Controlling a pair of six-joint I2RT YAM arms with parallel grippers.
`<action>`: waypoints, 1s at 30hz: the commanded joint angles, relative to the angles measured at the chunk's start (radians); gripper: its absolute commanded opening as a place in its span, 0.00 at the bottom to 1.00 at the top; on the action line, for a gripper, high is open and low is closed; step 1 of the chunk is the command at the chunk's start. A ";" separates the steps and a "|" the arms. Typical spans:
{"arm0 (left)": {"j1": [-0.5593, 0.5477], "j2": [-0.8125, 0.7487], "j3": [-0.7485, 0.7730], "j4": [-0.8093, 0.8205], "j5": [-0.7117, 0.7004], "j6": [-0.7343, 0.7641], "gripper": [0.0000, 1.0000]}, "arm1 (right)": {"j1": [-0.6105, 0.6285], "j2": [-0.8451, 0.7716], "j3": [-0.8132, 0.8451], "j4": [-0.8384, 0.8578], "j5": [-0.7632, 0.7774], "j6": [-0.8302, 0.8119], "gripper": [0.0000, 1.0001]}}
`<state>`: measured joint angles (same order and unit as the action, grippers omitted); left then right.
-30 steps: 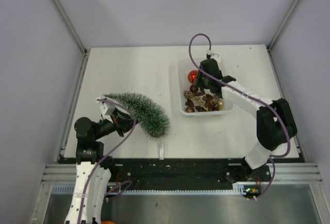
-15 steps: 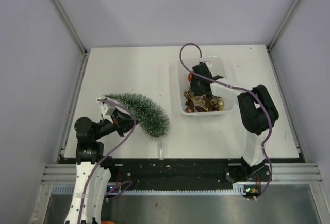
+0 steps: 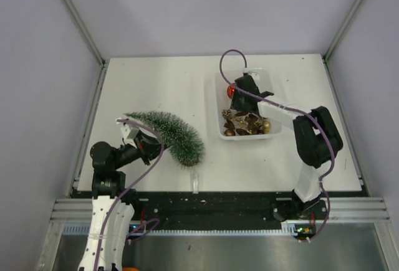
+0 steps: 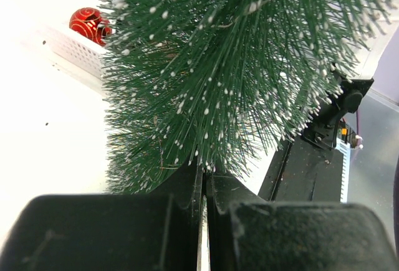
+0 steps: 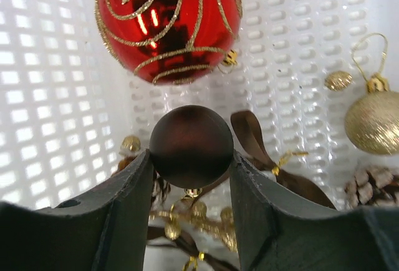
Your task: Decorate the small christmas tree
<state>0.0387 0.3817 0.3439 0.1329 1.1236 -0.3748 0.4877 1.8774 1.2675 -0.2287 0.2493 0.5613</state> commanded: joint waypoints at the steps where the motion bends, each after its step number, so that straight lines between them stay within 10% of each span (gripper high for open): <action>1: 0.001 -0.003 0.001 0.056 -0.042 -0.061 0.00 | 0.008 -0.217 -0.049 0.011 -0.013 0.026 0.32; 16: 0.003 0.019 -0.052 0.217 -0.022 -0.167 0.00 | 0.087 -0.652 -0.214 0.026 -0.304 0.147 0.33; 30: 0.003 -0.017 -0.065 0.217 -0.013 -0.168 0.00 | 0.126 -0.638 -0.169 -0.103 -0.059 -0.034 0.34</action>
<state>0.0387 0.3813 0.2817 0.2729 1.1069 -0.5472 0.6048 1.2201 1.0481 -0.2745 0.0650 0.6014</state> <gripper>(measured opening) 0.024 0.468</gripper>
